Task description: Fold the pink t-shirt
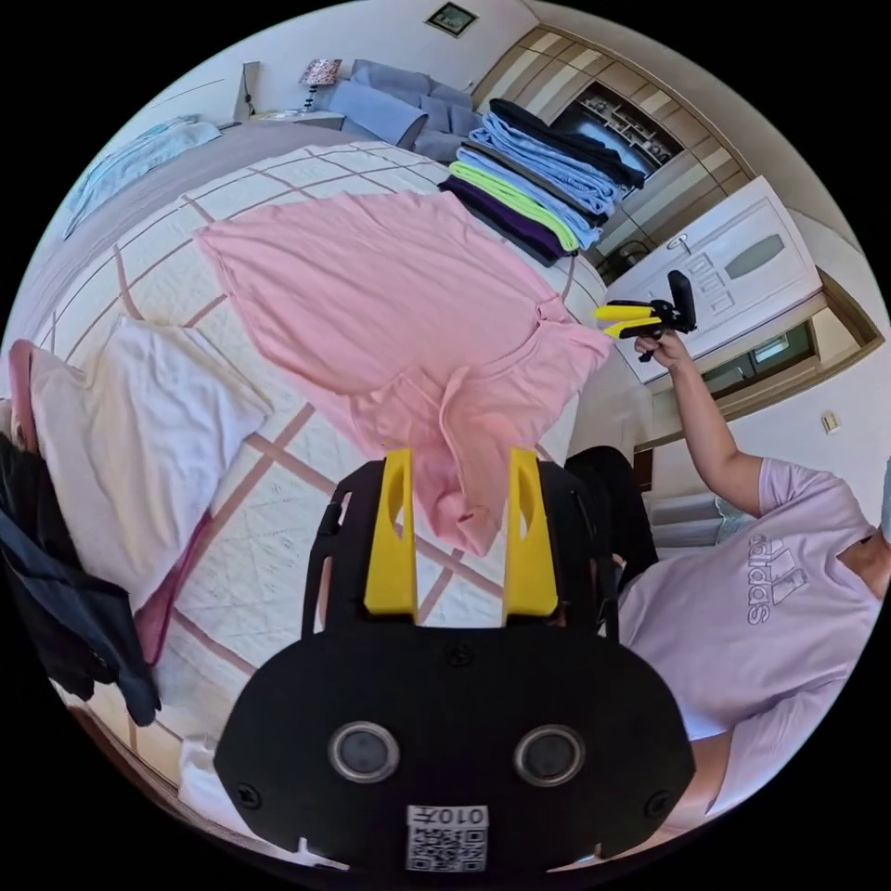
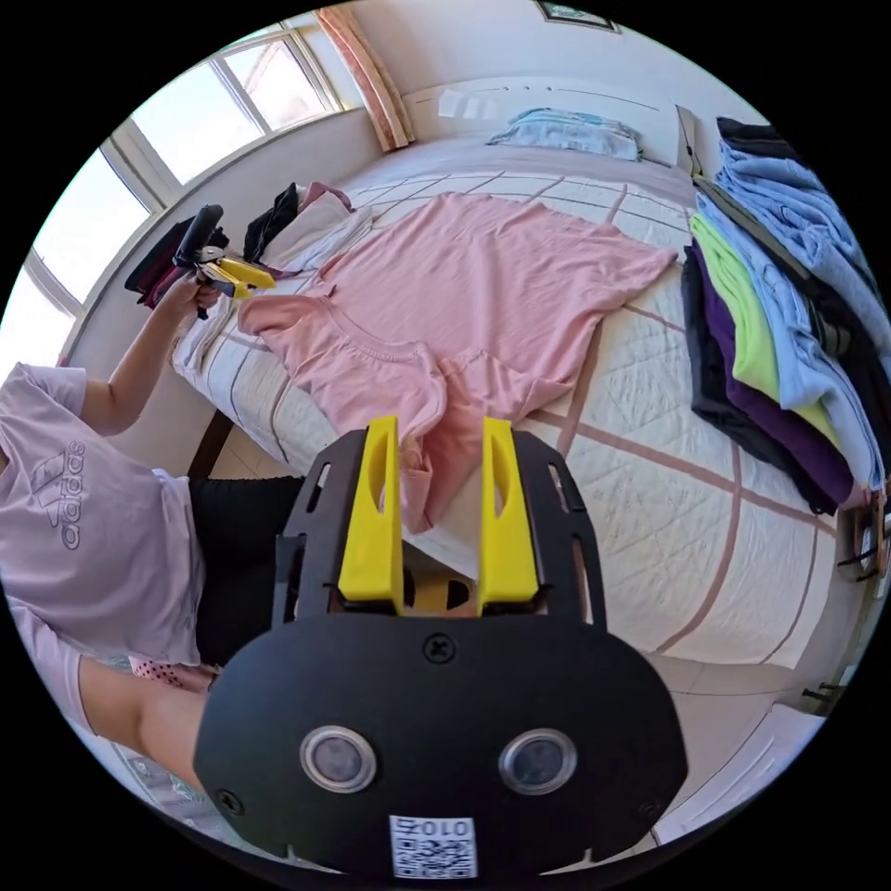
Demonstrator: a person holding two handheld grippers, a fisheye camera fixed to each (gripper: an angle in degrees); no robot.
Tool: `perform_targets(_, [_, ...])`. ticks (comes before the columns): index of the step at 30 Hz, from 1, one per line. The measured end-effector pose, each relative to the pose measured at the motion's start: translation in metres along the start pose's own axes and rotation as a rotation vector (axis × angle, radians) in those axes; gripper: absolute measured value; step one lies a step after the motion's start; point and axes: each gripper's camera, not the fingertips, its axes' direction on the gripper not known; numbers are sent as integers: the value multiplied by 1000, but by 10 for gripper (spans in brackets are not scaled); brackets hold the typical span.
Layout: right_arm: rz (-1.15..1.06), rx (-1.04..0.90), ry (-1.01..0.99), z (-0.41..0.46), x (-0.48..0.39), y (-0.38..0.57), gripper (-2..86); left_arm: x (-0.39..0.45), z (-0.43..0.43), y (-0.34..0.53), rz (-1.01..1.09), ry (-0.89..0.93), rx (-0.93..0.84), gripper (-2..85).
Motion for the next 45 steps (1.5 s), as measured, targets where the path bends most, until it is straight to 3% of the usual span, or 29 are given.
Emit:
perform_targets(6, [15,-16,-85,29,-2,19,108,20,30,25,-40,3,-8,122])
perform_targets(12, [19,-82,-111,54,-13,28,43,24,58,28,-40,21,-40,80])
perform_targets(14, [15,-47,-30,47,-27,43,36,33,58,33,8,15,-33,68])
perform_targets(25, [-177,289,13,-45,-106,115,45,127,-1,90,451,-234,107,44])
perform_targets(36, [-228,298,29,-62,-183,182,45,172,-27,168,522,-288,148,36])
perform_targets(45, [-331,167,86,-55,-257,217,44,225,-16,224,560,-335,64,36])
